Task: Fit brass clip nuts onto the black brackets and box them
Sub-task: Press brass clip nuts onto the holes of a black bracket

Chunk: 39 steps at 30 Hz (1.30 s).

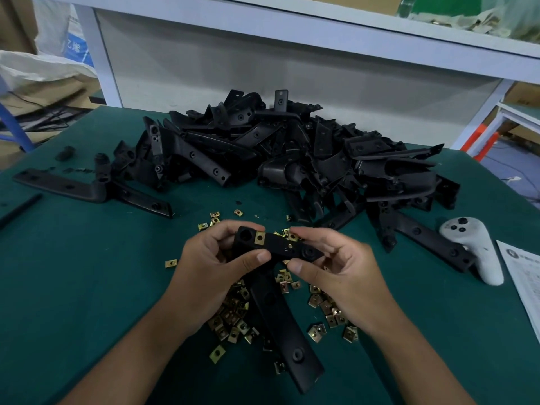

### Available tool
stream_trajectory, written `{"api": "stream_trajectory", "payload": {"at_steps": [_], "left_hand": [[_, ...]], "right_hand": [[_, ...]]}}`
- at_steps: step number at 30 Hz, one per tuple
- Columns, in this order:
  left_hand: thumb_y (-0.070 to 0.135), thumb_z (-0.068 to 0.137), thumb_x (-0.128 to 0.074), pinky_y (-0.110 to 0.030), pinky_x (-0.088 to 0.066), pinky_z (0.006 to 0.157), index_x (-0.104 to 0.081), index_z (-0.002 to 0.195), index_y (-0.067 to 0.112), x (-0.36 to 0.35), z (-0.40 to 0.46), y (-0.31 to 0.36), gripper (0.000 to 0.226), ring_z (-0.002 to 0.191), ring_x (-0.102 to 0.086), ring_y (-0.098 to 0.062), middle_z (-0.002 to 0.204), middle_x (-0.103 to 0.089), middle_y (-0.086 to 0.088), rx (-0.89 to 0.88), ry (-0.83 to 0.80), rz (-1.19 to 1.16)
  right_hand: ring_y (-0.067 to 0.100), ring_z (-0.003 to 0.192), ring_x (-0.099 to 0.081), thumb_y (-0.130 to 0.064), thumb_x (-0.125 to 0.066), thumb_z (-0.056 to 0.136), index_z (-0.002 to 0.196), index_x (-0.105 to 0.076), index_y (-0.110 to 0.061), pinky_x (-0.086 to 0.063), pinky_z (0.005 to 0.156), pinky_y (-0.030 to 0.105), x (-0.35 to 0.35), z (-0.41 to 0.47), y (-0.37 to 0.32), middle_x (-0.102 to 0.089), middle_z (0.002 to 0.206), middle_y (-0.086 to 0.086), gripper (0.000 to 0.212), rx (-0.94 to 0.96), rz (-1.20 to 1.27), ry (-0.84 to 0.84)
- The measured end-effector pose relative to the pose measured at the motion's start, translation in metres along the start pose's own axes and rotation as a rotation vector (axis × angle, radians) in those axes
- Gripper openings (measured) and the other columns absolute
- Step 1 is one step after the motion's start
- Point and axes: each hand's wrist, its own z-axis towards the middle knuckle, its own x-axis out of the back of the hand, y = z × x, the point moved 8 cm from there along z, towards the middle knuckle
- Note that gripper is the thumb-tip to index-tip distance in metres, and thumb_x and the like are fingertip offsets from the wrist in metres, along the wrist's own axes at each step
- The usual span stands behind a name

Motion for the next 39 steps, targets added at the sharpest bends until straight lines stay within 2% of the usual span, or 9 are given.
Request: {"api": "stream_trajectory", "payload": {"at_steps": [4,8,13,17,20,25,30,37,39], "left_hand": [[0.017,0.067,-0.08,-0.016,-0.057,0.069,-0.074,0.098,0.016,0.0,0.0,0.001,0.032,0.078,-0.072,-0.008,0.084,-0.077,-0.001,-0.004,0.004,-0.005],[0.013,0.066,-0.079,-0.015,-0.056,0.069,-0.073,0.097,0.013,-0.002,0.0,0.001,0.032,0.078,-0.071,-0.005,0.082,-0.076,0.002,-0.008,-0.015,-0.002],[0.013,0.066,-0.079,-0.015,-0.056,0.069,-0.072,0.098,0.012,-0.003,0.0,0.001,0.032,0.078,-0.071,-0.005,0.083,-0.076,0.002,-0.016,-0.015,0.006],[0.016,0.068,-0.08,-0.015,-0.056,0.069,-0.074,0.098,0.015,-0.002,0.0,0.002,0.031,0.078,-0.071,-0.005,0.085,-0.077,0.0,-0.032,0.009,0.025],[0.016,0.069,-0.079,-0.015,-0.056,0.069,-0.074,0.098,0.016,-0.002,-0.001,0.001,0.03,0.079,-0.071,-0.004,0.086,-0.077,0.0,-0.03,0.003,0.016],[0.018,0.069,-0.08,-0.016,-0.057,0.07,-0.077,0.093,0.024,-0.004,-0.001,-0.001,0.025,0.08,-0.071,-0.006,0.087,-0.077,0.0,-0.021,-0.029,0.005],[0.023,0.069,-0.081,-0.018,-0.057,0.072,-0.077,0.094,0.028,-0.004,-0.001,-0.002,0.026,0.083,-0.072,-0.007,0.09,-0.077,-0.001,-0.012,-0.039,0.015],[0.019,0.067,-0.082,-0.016,-0.056,0.07,-0.077,0.093,0.024,-0.004,-0.001,-0.002,0.027,0.081,-0.072,-0.006,0.087,-0.077,0.0,-0.014,-0.048,-0.004],[0.019,0.067,-0.082,-0.016,-0.056,0.07,-0.076,0.093,0.023,-0.004,-0.001,-0.002,0.027,0.081,-0.072,-0.006,0.086,-0.077,0.001,-0.017,-0.052,-0.013]], "right_hand": [[0.012,0.107,-0.07,-0.037,-0.077,0.081,0.119,-0.073,-0.03,-0.055,0.083,0.02,-0.002,0.001,-0.001,-0.075,0.116,-0.002,0.039,-0.024,0.138,-0.028],[0.021,0.094,-0.058,-0.053,-0.063,0.088,0.118,-0.074,-0.031,-0.045,0.079,0.028,0.001,0.002,0.004,-0.074,0.117,0.003,0.039,-0.087,0.167,-0.021],[0.035,0.104,-0.058,-0.05,-0.061,0.091,0.117,-0.076,-0.026,-0.046,0.081,0.035,0.003,0.004,0.007,-0.072,0.123,0.003,0.038,-0.085,0.186,-0.01],[0.015,0.102,-0.07,-0.042,-0.073,0.083,0.113,-0.075,-0.028,-0.052,0.082,0.025,0.001,0.002,0.0,-0.076,0.11,0.001,0.033,-0.046,0.138,-0.027],[0.019,0.104,-0.071,-0.031,-0.086,0.073,0.114,-0.073,-0.026,-0.059,0.085,0.034,-0.003,0.0,-0.002,-0.076,0.109,0.003,0.043,0.008,0.091,-0.049],[0.011,0.092,-0.071,-0.026,-0.085,0.076,0.11,-0.072,-0.025,-0.054,0.079,0.021,-0.002,0.001,-0.009,-0.076,0.099,0.002,0.036,0.084,0.048,-0.027],[0.012,0.098,-0.072,-0.016,-0.082,0.082,0.106,-0.074,-0.022,-0.053,0.084,0.019,-0.001,-0.001,-0.009,-0.077,0.102,-0.003,0.026,0.128,-0.031,-0.016],[0.018,0.1,-0.073,-0.033,-0.081,0.079,0.104,-0.075,-0.03,-0.057,0.089,0.051,0.002,-0.003,-0.011,-0.078,0.103,-0.009,0.026,0.162,-0.105,0.041],[0.019,0.099,-0.074,-0.033,-0.081,0.08,0.104,-0.075,-0.031,-0.057,0.088,0.052,0.002,-0.003,-0.012,-0.078,0.101,-0.009,0.025,0.181,-0.129,0.055]]}}
